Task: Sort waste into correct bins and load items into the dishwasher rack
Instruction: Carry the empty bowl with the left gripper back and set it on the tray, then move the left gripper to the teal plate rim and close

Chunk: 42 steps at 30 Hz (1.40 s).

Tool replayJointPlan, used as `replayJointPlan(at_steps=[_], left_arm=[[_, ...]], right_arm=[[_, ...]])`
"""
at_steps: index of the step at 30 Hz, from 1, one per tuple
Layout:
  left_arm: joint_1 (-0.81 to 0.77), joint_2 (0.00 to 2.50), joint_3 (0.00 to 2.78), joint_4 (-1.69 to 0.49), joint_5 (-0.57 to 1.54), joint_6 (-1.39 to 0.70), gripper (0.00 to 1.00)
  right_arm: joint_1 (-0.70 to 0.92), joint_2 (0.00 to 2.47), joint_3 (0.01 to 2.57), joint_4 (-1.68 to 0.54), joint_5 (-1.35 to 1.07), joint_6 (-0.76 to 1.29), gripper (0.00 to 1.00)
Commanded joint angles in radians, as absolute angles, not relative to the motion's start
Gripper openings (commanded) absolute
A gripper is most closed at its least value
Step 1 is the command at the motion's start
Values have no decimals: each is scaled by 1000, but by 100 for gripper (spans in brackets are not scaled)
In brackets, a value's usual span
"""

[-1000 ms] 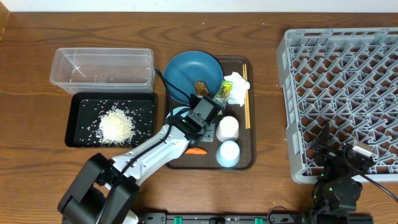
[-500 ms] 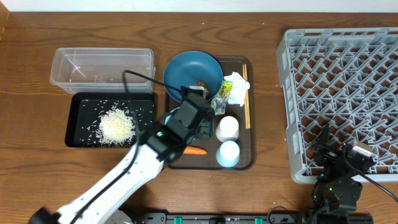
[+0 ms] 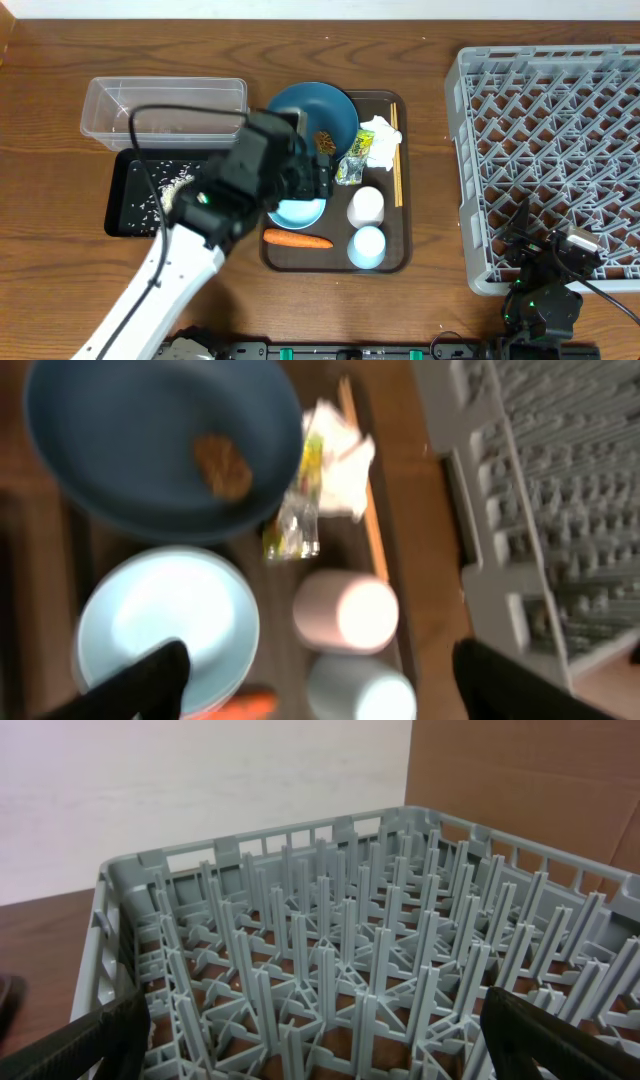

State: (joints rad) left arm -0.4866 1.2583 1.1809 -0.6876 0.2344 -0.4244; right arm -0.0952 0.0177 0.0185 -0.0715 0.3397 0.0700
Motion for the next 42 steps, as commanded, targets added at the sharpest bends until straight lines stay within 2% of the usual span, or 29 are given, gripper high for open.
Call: replayJointPlan(at_steps=[1, 4, 6, 9, 12, 23, 32, 42], left_arm=[[-450, 1367, 1377, -856, 310, -313, 90], [-446, 1491, 1554, -1048, 302, -251, 100], [-446, 1589, 1671, -1151, 300, -208, 98], [-446, 1695, 1773, -1196, 242, -202, 98], [-446, 1762, 1808, -1157, 194, -202, 98], [-449, 1978, 1811, -802, 160, -207, 98], [-456, 2188, 1811, -739, 160, -200, 98], [-547, 2194, 1813, -671, 46, -159, 98]], right_arm=[[-98, 16, 24, -86, 332, 67, 99], [-98, 16, 24, -86, 332, 66, 99], [-98, 16, 24, -86, 332, 67, 99], [-98, 16, 24, -86, 332, 67, 99], [-98, 16, 24, -86, 332, 66, 99], [-98, 16, 24, -86, 332, 66, 99], [-98, 16, 24, -86, 332, 66, 99], [-98, 16, 24, -86, 332, 66, 99]])
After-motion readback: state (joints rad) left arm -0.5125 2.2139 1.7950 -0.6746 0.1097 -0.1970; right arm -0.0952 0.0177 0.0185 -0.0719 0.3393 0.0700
